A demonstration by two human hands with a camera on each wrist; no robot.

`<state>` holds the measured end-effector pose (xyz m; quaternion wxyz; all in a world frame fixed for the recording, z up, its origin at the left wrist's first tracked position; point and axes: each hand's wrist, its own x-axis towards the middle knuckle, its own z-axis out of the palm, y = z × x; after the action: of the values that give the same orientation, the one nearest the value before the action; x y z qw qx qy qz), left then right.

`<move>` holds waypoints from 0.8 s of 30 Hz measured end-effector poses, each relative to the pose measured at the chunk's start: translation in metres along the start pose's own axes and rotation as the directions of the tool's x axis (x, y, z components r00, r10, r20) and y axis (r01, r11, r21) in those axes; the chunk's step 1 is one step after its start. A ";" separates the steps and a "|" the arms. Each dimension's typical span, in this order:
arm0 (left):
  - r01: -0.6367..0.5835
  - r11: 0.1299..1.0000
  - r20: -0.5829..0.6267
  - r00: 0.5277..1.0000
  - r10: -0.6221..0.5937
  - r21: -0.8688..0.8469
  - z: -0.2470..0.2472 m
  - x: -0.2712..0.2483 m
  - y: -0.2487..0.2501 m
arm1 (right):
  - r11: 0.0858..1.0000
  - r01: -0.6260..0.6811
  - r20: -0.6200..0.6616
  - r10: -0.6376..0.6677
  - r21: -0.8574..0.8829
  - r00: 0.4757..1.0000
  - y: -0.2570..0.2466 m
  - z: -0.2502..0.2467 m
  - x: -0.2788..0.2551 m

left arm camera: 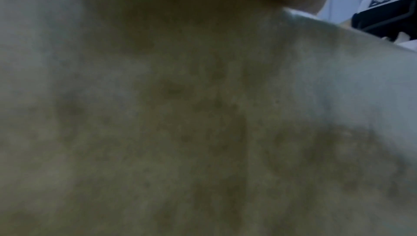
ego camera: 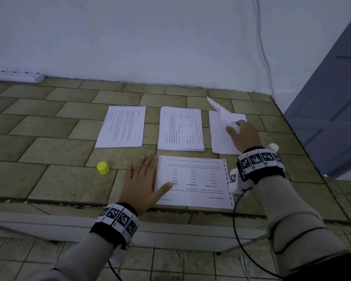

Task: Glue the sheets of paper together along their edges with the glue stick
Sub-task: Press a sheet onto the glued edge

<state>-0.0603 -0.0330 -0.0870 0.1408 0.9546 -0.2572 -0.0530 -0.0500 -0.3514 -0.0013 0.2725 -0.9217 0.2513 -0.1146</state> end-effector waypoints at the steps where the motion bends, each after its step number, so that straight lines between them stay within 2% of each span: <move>1: 0.007 0.996 -0.034 0.999 -0.010 -0.085 -0.001 0.000 -0.001 | 0.997 0.053 -0.022 -0.052 0.048 0.998 -0.003 -0.004 -0.006; 3: 0.020 0.953 -0.110 0.992 -0.055 -0.301 -0.006 0.000 0.000 | 0.977 0.161 -0.054 -0.154 0.142 0.987 -0.009 -0.011 -0.022; 4: 0.020 0.903 -0.149 0.985 -0.093 -0.430 -0.010 0.000 0.002 | 0.962 0.215 -0.058 -0.208 0.168 0.976 -0.011 -0.013 -0.031; 7: 0.009 0.673 -0.191 0.956 -0.222 -0.739 -0.026 0.006 0.004 | 0.923 0.331 0.000 -0.337 0.194 0.941 -0.009 -0.015 -0.058; 9: 0.032 0.486 -0.107 0.961 -0.255 -0.873 -0.042 0.015 0.005 | 0.906 0.361 0.053 -0.381 0.219 0.923 -0.005 -0.013 -0.074; 11: 0.119 0.289 0.041 0.964 -0.263 -0.950 -0.060 0.023 0.010 | 0.887 0.403 0.103 -0.433 0.224 0.895 0.001 -0.009 -0.086; 12: 0.160 0.212 0.105 0.963 -0.248 -0.964 -0.067 0.025 0.015 | 0.877 0.426 0.123 -0.459 0.225 0.880 0.004 -0.005 -0.091; 13: 0.197 0.178 0.153 0.960 -0.233 -0.964 -0.071 0.026 0.017 | 0.866 0.445 0.136 -0.481 0.226 0.866 0.008 -0.002 -0.095; 14: 0.229 0.177 0.190 0.959 -0.212 -0.957 -0.074 0.026 0.021 | 0.861 0.455 0.145 -0.491 0.226 0.859 0.012 0.002 -0.098; 17: 0.275 0.301 0.244 0.960 -0.139 -0.913 -0.071 0.022 0.018 | 0.878 0.434 0.190 -0.470 0.202 0.862 0.022 0.009 -0.101; 19: 0.283 0.353 0.269 0.959 -0.090 -0.892 -0.065 0.021 0.012 | 0.890 0.400 0.211 -0.443 0.217 0.871 0.026 0.010 -0.103; 22: 0.245 0.381 0.247 0.968 -0.045 -0.892 -0.061 0.017 0.011 | 0.896 0.332 0.228 -0.404 0.295 0.886 0.031 0.007 -0.103; 24: 0.222 0.374 0.218 0.975 -0.054 -0.900 -0.057 0.016 0.011 | 0.877 0.217 0.280 -0.357 0.428 0.891 0.033 0.005 -0.103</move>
<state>-0.0418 -0.0362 -0.0297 0.6202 0.7275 -0.1141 -0.2704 -0.1483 -0.3190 -0.0313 0.4680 -0.8825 0.0292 -0.0354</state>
